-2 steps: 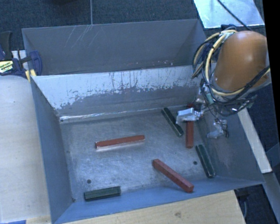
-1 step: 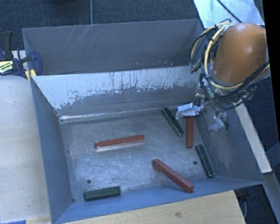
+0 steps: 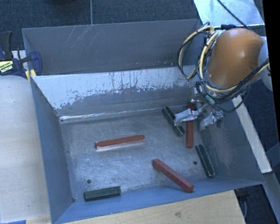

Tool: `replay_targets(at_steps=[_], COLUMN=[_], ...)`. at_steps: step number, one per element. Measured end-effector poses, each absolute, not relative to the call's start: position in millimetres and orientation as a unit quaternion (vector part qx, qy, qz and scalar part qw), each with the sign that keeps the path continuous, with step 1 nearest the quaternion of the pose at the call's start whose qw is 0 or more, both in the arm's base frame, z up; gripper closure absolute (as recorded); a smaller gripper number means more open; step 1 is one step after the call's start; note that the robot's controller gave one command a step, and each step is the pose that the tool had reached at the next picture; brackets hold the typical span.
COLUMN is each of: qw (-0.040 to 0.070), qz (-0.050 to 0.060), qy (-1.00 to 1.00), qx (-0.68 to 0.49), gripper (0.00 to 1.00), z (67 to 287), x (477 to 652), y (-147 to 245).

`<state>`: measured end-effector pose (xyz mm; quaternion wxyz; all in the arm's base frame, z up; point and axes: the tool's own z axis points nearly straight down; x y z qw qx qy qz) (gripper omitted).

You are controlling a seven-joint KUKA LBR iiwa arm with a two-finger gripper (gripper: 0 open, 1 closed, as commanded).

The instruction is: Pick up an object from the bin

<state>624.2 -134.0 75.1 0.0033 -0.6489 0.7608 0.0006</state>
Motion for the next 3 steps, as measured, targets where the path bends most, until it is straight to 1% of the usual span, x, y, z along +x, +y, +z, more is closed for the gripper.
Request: replay_targets(at_steps=[1, 2, 3], qw=[0.004, 0.003, 0.003], qz=[0.001, 0.000, -0.001], qy=[0.761, 0.762, 0.763], qx=[-0.648, -0.648, -0.647], gripper=[0.00, 1.00, 1.00], z=[76.8, 77.1, 96.5], x=[625.7, 626.0, 627.3], y=[-131.1, -133.0, -133.0])
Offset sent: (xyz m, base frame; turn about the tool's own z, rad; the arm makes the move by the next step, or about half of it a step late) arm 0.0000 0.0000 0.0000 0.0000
